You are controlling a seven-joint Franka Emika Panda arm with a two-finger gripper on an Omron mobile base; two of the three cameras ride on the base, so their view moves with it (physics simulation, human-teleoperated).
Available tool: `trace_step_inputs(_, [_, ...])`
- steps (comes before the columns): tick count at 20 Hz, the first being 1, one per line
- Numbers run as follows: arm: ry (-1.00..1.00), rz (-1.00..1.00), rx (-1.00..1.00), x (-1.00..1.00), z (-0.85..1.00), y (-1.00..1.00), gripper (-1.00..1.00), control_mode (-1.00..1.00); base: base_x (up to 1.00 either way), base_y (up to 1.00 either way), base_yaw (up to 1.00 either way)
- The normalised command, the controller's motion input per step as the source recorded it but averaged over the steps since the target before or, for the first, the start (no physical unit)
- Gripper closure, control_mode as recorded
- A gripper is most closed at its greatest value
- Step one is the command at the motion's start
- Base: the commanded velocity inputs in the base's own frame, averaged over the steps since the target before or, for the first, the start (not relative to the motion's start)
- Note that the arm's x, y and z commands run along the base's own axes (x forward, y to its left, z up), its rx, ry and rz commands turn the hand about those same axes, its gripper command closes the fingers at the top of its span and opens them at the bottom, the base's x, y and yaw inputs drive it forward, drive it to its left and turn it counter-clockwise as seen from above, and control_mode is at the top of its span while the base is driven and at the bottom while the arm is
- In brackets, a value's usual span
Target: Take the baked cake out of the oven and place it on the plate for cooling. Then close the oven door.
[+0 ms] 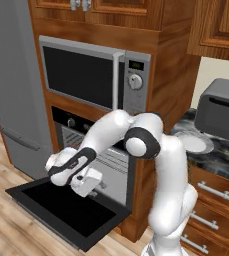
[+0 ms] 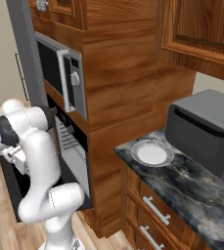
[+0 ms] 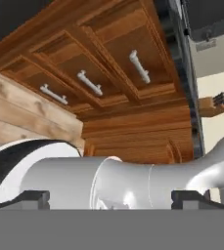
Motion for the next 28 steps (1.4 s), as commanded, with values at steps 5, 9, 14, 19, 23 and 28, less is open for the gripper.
trace_step_inputs(5, [-0.65,0.09,0.36,-0.72,0.94,-0.94,-1.00,-1.00,0.00,0.00,0.00])
trace_step_inputs(9, [-0.53,0.24,0.08,-1.00,0.94,-0.27,-1.00,-1.00,0.00,0.00,0.00])
trace_step_inputs(14, [-0.26,0.45,-0.16,-0.99,0.60,0.05,-1.00,-1.00,0.00,0.00,0.00])
trace_step_inputs(19, [0.07,0.29,-0.32,-0.44,0.59,0.07,-1.00,-1.00,0.00,0.00,0.00])
trace_step_inputs(23, [0.32,0.06,-0.55,-0.09,0.28,0.24,-1.00,-1.00,0.00,0.00,0.00])
trace_step_inputs(28, [0.26,-0.05,-0.43,0.00,0.11,0.64,-1.00,-1.00,0.00,0.00,0.00])
